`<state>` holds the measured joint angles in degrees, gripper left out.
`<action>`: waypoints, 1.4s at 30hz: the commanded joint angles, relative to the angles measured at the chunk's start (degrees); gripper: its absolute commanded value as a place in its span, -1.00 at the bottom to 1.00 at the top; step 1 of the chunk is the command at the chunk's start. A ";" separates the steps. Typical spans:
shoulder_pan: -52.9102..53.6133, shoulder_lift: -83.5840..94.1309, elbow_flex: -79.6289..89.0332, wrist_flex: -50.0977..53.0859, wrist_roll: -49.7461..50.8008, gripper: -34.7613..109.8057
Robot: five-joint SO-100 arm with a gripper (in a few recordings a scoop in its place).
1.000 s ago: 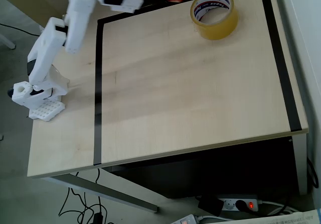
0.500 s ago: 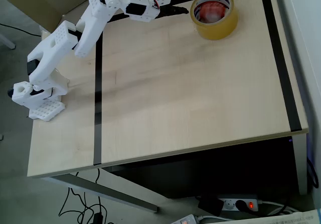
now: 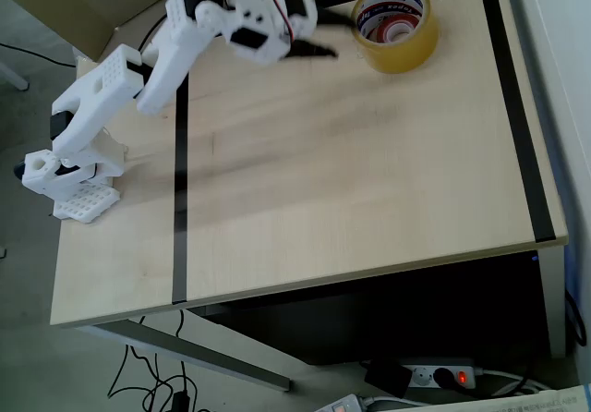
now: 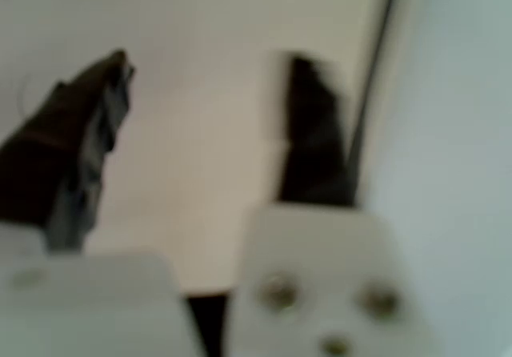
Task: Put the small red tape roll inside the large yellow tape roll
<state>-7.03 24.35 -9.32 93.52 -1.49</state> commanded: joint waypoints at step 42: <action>0.70 166.82 188.00 -22.24 2.55 -0.52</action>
<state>-6.68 191.60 175.25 65.65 -0.35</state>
